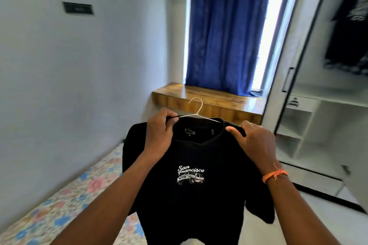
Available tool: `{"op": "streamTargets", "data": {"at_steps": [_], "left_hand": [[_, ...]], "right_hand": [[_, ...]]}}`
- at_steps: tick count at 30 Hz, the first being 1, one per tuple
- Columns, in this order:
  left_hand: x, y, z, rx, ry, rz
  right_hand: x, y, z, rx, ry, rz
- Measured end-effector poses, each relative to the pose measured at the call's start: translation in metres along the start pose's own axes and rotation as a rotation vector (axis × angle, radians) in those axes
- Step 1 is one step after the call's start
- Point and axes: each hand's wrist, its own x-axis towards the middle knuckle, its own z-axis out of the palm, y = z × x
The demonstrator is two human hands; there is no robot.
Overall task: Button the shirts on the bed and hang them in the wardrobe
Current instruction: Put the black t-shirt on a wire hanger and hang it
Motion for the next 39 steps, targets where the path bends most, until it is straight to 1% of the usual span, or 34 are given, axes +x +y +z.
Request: {"op": "streamTargets", "data": {"at_steps": [3,7,9,14,21,26,29,32,36,39], "left_hand": [[0.014,0.03,0.087,-0.063,-0.046,0.018],[0.038,0.078,0.209,-0.122,-0.113,0.035],[0.047,0.101,0.262,-0.146,-0.11,0.04],[0.067,0.149,0.381,-0.234,-0.14,0.044],[0.102,0.194,0.539,-0.3,-0.201,0.067],[0.135,0.215,0.664,-0.309,-0.213,0.095],[0.157,0.233,0.74,-0.387,-0.309,0.111],[0.186,0.254,0.813,-0.467,-0.406,0.113],[0.227,0.283,0.899,-0.548,-0.39,0.069],[0.254,0.302,0.959,-0.598,-0.36,0.027]], "right_hand": [[0.0,0.08,-0.013,-0.081,0.063,0.039],[0.006,0.188,-0.033,-0.137,0.073,0.159],[0.01,0.234,-0.042,-0.195,0.085,0.188],[0.019,0.335,-0.059,-0.367,0.121,0.24],[0.038,0.466,-0.046,-0.513,0.115,0.31],[0.074,0.558,-0.028,-0.612,0.08,0.369],[0.105,0.619,-0.016,-0.69,0.058,0.412],[0.146,0.678,-0.007,-0.738,0.071,0.45],[0.197,0.752,0.001,-0.827,0.082,0.469],[0.236,0.801,0.009,-0.829,0.08,0.504]]}}
